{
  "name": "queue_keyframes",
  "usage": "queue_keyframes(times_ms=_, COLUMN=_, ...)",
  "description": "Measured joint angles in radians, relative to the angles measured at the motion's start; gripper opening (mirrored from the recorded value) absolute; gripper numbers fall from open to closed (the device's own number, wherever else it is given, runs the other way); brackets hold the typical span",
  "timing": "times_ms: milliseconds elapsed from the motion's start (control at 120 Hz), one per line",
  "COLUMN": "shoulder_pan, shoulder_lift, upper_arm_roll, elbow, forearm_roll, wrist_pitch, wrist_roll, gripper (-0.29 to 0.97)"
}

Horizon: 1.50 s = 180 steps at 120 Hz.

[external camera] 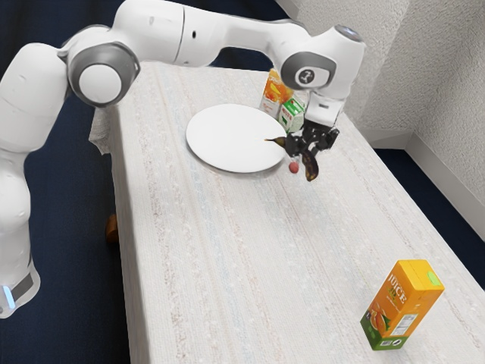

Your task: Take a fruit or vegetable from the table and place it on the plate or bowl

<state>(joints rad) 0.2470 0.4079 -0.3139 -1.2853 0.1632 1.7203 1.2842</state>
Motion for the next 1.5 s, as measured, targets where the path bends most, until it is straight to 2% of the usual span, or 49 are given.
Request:
queue_keyframes(times_ms=150, shoulder_pan=0.052, shoulder_lift=-0.078, upper_arm_roll=0.003, elbow=-0.075, forearm_roll=-0.017, wrist_pitch=-0.012, wrist_roll=0.0, gripper=0.16)
queue_keyframes(times_ms=350, shoulder_pan=0.172, shoulder_lift=-0.101, upper_arm_roll=-0.026, elbow=-0.091, forearm_roll=-0.029, wrist_pitch=-0.02, wrist_roll=0.002, gripper=0.16)
queue_keyframes(times_ms=500, shoulder_pan=0.183, shoulder_lift=-0.114, upper_arm_roll=-0.019, elbow=-0.089, forearm_roll=-0.038, wrist_pitch=-0.021, wrist_roll=0.002, gripper=0.16)
queue_keyframes(times_ms=742, shoulder_pan=0.186, shoulder_lift=-0.114, upper_arm_roll=0.06, elbow=-0.089, forearm_roll=-0.054, wrist_pitch=-0.013, wrist_roll=0.003, gripper=0.16)
queue_keyframes(times_ms=1108, shoulder_pan=0.255, shoulder_lift=-0.041, upper_arm_roll=0.088, elbow=-0.089, forearm_roll=-0.05, wrist_pitch=0.074, wrist_roll=0.003, gripper=0.16)
queue_keyframes(times_ms=1283, shoulder_pan=0.258, shoulder_lift=-0.019, upper_arm_roll=0.089, elbow=-0.082, forearm_roll=-0.055, wrist_pitch=0.073, wrist_roll=0.004, gripper=0.5)
queue_keyframes(times_ms=1375, shoulder_pan=0.257, shoulder_lift=-0.016, upper_arm_roll=0.088, elbow=-0.081, forearm_roll=-0.056, wrist_pitch=0.068, wrist_roll=0.005, gripper=0.59)
queue_keyframes(times_ms=1500, shoulder_pan=0.258, shoulder_lift=-0.017, upper_arm_roll=0.089, elbow=-0.08, forearm_roll=-0.059, wrist_pitch=0.064, wrist_roll=0.005, gripper=0.64)
